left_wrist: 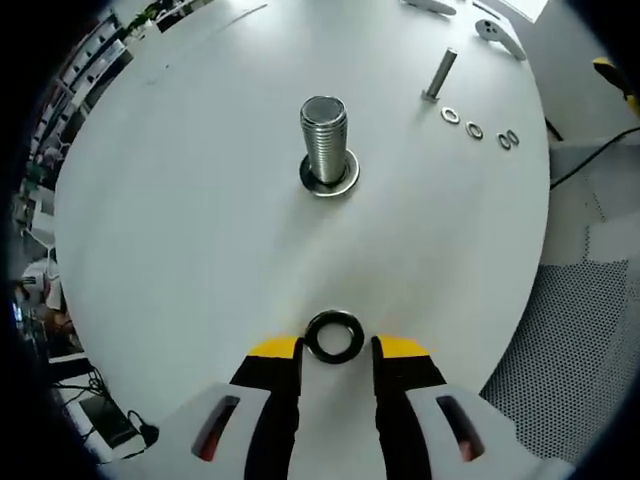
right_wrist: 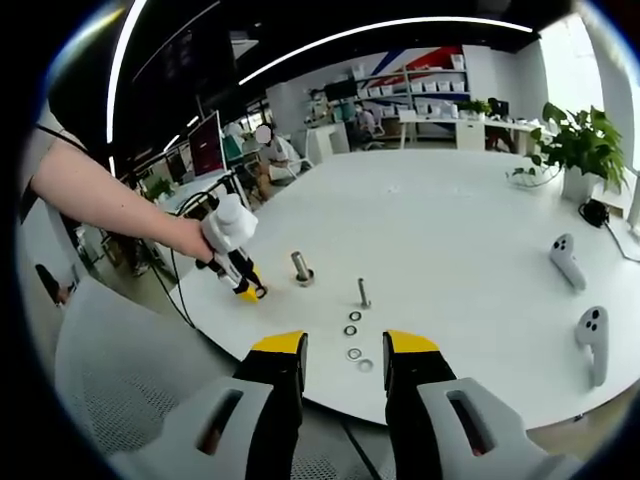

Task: Place the washer onto the threaded stud by aligning its center hole with the stud, sliding it down to the base, and recovering from edge contact or off-axis alignment until the washer reaches the visible bottom stop.

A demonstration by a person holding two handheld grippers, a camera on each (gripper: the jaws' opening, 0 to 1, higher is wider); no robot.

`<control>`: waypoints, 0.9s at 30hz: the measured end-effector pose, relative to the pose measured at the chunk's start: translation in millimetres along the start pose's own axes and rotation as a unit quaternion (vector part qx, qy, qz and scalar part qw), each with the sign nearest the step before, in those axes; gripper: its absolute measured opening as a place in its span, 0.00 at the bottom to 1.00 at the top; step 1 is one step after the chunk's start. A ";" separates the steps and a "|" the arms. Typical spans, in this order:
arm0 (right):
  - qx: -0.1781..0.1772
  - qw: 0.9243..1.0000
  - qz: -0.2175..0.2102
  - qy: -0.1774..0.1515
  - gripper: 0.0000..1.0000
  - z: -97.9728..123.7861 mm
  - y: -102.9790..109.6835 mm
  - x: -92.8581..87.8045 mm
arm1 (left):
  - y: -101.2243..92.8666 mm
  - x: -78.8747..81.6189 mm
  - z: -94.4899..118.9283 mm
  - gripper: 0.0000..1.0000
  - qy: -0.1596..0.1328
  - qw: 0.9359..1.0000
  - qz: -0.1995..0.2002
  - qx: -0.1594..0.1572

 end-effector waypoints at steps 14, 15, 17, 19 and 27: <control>-0.003 1.000 -0.002 0.000 0.32 0.1 -0.5 0.0 | -0.6 6.3 -1.5 0.21 0.010 0.999 0.030 0.014; -0.003 1.000 -0.001 0.000 0.32 0.1 -0.6 0.0 | -1.3 6.8 -1.1 0.21 0.013 1.000 0.026 0.014; -0.003 1.000 -0.002 0.000 0.32 0.1 -0.7 -0.1 | -0.8 6.6 -2.1 0.21 0.014 1.000 0.024 0.014; -0.004 1.000 -0.002 0.000 0.32 0.1 -0.7 -0.2 | -0.7 5.9 -1.7 0.20 0.013 1.000 0.024 0.014; -0.005 1.000 -0.003 -0.001 0.32 0.3 -1.2 -0.1 | 2.5 3.6 -0.8 0.18 0.005 1.000 0.014 0.000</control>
Point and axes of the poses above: the point that each gripper's makers call its tool centre point, and the gripper's own axes: z roughly backward along the fingers, y roughly to its left, x roughly out of its top, the point moved 9 cm from there along z, roughly backward along the fingers, and after that the axes turned 10 degrees about -y, right-handed, at the moved point
